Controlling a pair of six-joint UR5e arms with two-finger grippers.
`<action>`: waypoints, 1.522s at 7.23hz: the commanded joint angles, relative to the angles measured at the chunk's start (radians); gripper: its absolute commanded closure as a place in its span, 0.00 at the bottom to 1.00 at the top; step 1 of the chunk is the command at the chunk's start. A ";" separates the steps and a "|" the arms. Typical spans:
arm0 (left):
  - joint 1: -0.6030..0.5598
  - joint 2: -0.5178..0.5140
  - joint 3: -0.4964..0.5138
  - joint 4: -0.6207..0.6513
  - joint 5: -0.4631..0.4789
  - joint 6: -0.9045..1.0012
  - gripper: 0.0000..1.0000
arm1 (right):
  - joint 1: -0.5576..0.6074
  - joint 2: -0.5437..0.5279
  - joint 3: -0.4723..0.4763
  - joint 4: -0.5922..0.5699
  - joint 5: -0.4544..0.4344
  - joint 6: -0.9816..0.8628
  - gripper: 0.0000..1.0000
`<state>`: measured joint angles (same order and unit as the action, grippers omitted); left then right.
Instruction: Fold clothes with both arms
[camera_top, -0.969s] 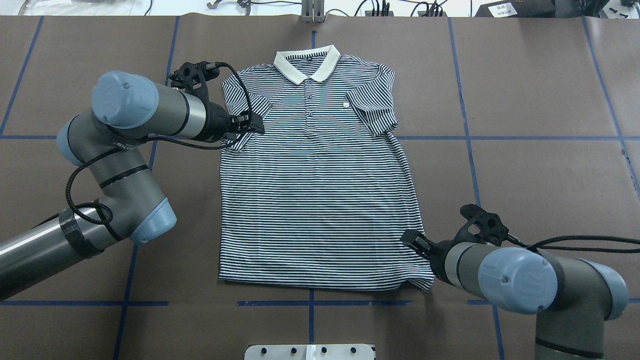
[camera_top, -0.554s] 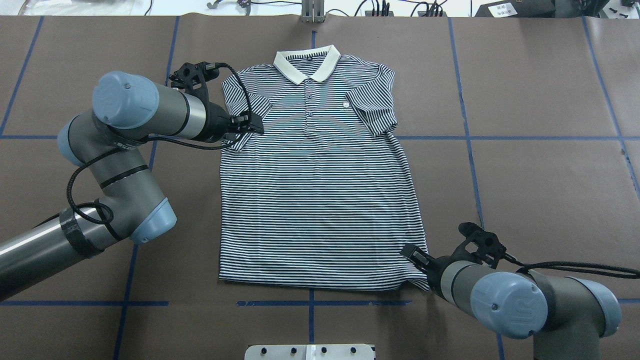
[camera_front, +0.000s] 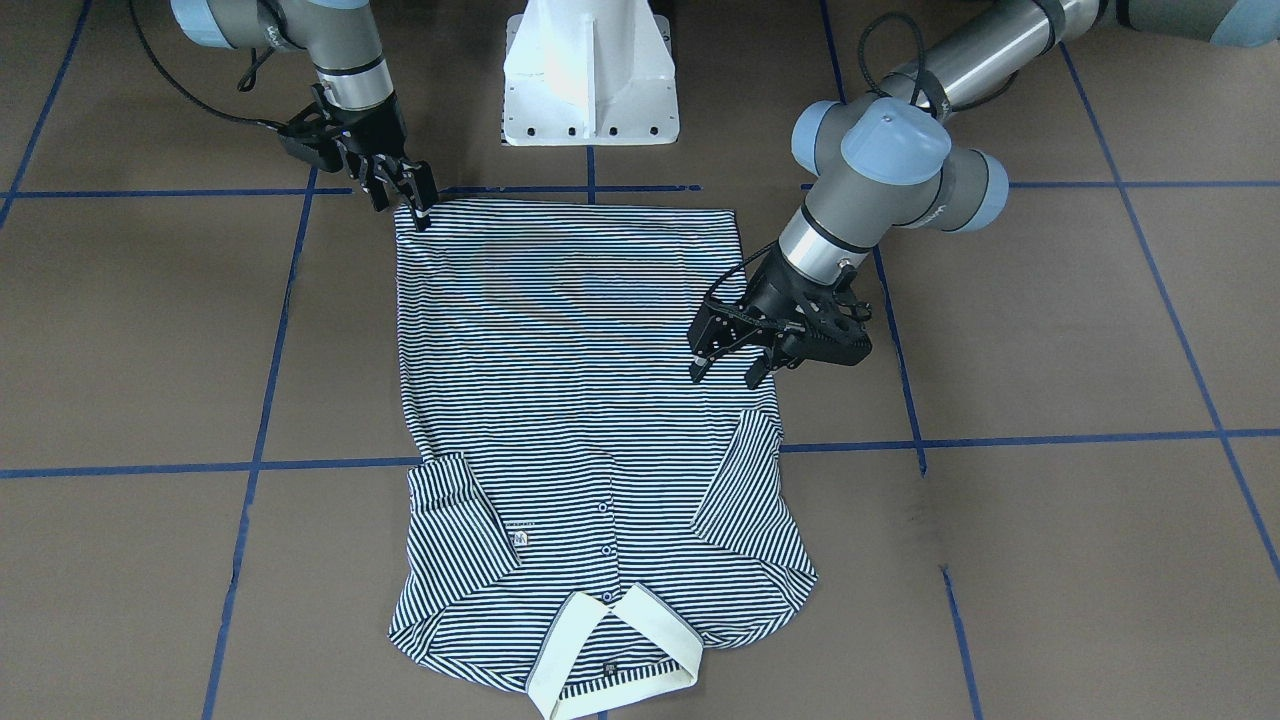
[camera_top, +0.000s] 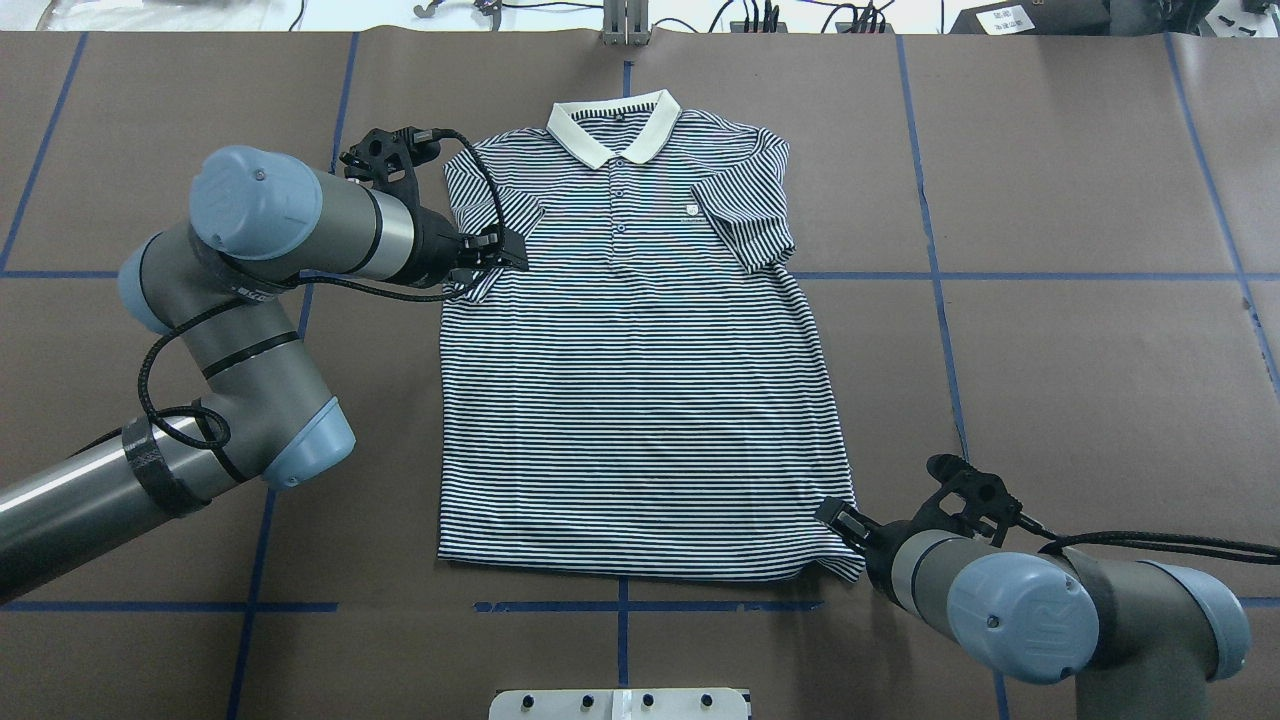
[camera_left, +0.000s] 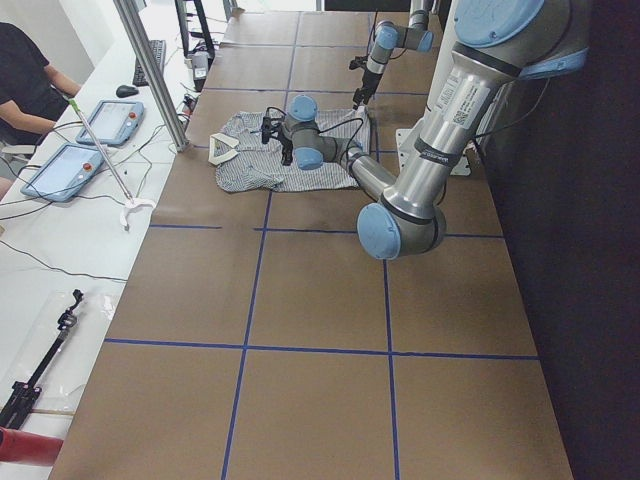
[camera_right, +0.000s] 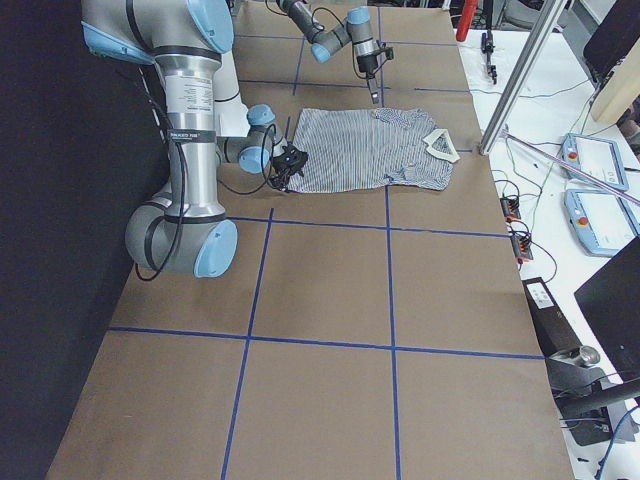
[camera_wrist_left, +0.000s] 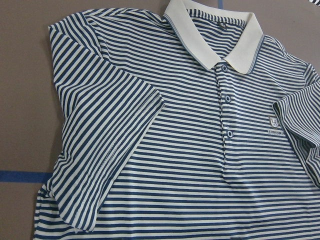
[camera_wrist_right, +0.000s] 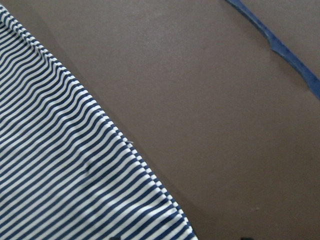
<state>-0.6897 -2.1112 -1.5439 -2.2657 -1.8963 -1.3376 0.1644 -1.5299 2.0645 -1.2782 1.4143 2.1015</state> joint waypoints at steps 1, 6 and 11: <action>0.001 -0.001 0.002 0.000 0.000 0.000 0.23 | -0.006 -0.003 0.000 0.000 0.000 0.003 0.44; 0.001 -0.006 0.002 0.002 0.000 -0.002 0.23 | -0.036 -0.009 0.026 0.000 -0.006 0.028 1.00; 0.123 0.142 -0.312 0.171 0.060 -0.180 0.23 | 0.026 -0.013 0.080 0.000 0.020 0.012 1.00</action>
<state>-0.6345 -2.0596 -1.7102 -2.1572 -1.8781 -1.4541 0.1729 -1.5418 2.1340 -1.2778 1.4231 2.1177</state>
